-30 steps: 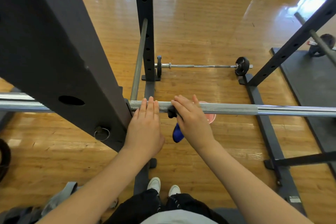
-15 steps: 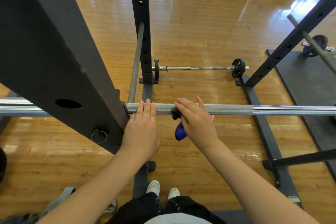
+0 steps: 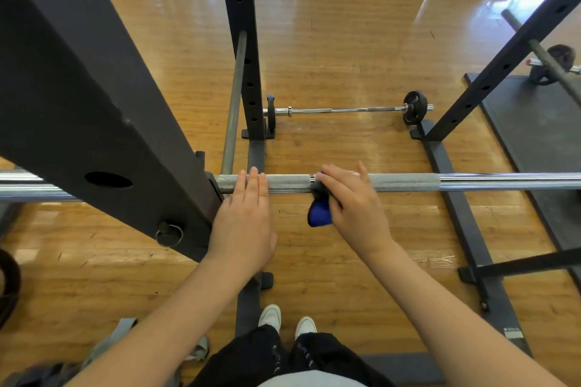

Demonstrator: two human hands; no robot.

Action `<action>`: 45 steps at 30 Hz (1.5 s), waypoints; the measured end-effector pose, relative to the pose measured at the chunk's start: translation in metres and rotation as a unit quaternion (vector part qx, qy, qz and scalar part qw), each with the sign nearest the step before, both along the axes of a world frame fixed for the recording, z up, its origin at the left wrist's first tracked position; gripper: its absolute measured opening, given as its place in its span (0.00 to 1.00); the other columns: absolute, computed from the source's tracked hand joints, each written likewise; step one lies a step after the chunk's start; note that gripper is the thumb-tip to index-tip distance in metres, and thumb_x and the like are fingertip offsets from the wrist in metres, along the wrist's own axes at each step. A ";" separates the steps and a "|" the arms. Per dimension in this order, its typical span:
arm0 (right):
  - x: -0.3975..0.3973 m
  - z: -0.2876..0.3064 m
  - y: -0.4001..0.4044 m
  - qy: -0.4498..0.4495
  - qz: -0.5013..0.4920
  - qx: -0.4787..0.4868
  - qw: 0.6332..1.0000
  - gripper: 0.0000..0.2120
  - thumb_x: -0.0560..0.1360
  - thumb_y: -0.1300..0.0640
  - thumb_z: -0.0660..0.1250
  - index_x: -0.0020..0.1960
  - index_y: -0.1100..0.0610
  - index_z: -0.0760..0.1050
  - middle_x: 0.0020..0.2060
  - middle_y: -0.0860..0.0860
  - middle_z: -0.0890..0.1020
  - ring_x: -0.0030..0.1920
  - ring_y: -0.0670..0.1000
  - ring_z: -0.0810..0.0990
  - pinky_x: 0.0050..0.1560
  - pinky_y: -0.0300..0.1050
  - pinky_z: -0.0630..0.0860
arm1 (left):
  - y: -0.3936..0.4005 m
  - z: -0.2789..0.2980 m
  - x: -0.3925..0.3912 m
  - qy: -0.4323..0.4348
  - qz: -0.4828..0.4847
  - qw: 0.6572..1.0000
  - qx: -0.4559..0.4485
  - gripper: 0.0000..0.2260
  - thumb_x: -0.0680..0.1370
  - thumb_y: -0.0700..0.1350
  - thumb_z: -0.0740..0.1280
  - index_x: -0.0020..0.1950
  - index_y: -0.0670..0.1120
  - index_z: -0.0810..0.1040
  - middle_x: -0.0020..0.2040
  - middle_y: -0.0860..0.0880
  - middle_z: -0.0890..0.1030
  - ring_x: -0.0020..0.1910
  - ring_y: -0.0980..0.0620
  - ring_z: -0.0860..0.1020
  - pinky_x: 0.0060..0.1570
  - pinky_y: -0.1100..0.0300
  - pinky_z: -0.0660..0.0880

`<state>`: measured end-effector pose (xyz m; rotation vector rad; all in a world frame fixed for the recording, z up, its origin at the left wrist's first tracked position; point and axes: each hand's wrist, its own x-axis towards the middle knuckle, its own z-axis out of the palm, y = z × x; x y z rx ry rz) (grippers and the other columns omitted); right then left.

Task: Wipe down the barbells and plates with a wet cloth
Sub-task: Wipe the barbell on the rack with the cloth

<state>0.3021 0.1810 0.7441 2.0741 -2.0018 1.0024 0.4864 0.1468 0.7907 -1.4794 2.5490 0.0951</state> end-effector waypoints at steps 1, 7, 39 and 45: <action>-0.012 -0.003 0.007 -0.007 -0.014 -0.004 1.000 0.15 0.73 0.65 0.59 0.55 0.64 0.80 0.55 0.57 0.82 0.58 0.51 0.77 0.69 0.61 0.59 | 0.000 -0.001 0.000 0.001 0.001 1.000 -0.002 0.37 0.79 0.52 0.58 0.76 0.39 0.37 0.78 0.41 0.41 0.77 0.44 0.42 0.73 0.54 0.52; -0.038 0.001 0.020 0.005 -0.060 -0.023 0.998 0.15 0.68 0.67 0.65 0.53 0.66 0.80 0.54 0.59 0.82 0.54 0.58 0.81 0.66 0.64 0.60 | 0.003 -0.002 -0.002 -0.009 0.004 1.000 -0.025 0.36 0.80 0.52 0.56 0.76 0.38 0.37 0.77 0.40 0.42 0.77 0.43 0.43 0.74 0.50 0.43; -0.073 -0.004 0.034 -0.050 -0.174 -0.020 0.983 0.14 0.71 0.68 0.61 0.53 0.66 0.80 0.54 0.59 0.82 0.56 0.59 0.80 0.69 0.63 0.53 | 0.004 -0.018 -0.018 0.087 -0.083 0.991 -0.054 0.40 0.78 0.54 0.60 0.70 0.40 0.31 0.75 0.42 0.36 0.76 0.43 0.40 0.71 0.53 0.37; -0.035 -0.007 0.017 -0.086 -0.131 -0.036 0.987 0.13 0.71 0.67 0.62 0.53 0.67 0.80 0.53 0.58 0.82 0.59 0.57 0.78 0.73 0.51 0.52 | 0.003 -0.020 -0.022 0.051 -0.075 0.993 -0.069 0.44 0.68 0.53 0.71 0.73 0.38 0.50 0.74 0.37 0.59 0.74 0.40 0.60 0.70 0.50 0.53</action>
